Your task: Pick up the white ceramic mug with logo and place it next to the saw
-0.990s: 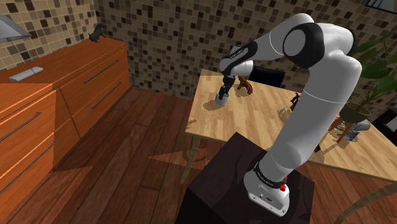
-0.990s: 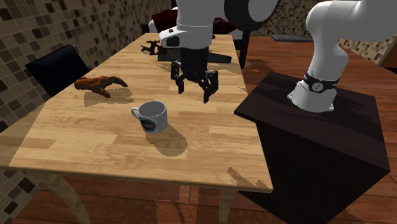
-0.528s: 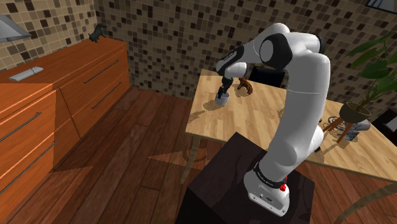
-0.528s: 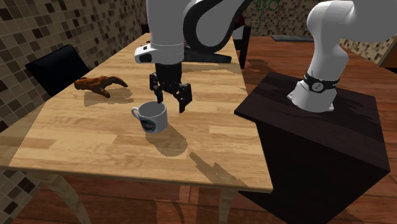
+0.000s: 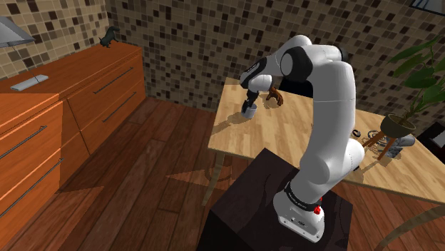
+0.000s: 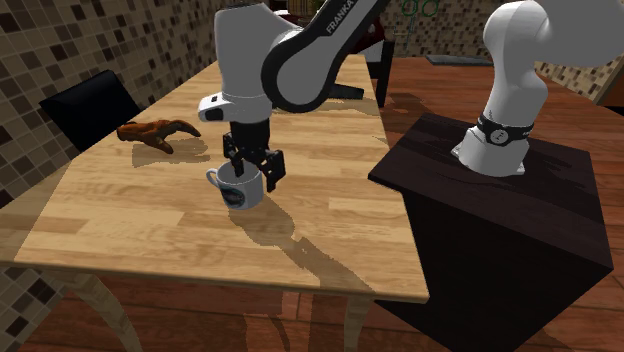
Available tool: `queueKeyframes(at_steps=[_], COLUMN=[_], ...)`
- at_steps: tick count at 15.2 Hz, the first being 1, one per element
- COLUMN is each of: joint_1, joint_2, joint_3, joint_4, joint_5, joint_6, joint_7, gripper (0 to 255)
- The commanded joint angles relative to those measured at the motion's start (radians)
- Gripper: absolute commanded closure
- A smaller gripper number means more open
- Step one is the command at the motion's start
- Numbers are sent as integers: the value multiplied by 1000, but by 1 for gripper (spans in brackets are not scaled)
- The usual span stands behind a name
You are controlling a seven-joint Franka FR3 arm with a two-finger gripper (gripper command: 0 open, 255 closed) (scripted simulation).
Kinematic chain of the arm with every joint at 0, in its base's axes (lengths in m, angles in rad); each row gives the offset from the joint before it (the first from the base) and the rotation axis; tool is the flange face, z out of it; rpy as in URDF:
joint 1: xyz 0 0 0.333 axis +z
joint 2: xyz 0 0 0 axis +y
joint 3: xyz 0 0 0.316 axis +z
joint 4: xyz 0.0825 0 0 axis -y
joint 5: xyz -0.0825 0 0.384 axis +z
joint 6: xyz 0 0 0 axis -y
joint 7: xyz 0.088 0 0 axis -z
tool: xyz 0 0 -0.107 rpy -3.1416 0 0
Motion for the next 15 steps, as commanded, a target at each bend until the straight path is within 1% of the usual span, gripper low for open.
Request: queueKeyframes(at_steps=[1, 2, 10, 11, 15], joint_1=[-7, -12, -12, -12, -12], joint_2=[26, 43, 43, 43, 43], joint_3=[9, 15, 15, 15, 15], joint_4=[9, 14, 14, 14, 14], joint_5=[10, 16, 16, 16, 16], joint_6=[16, 28, 28, 28, 28], joint_7=[-6, -10, -10, -10, -10], gripper=[0, 0, 0, 255, 255])
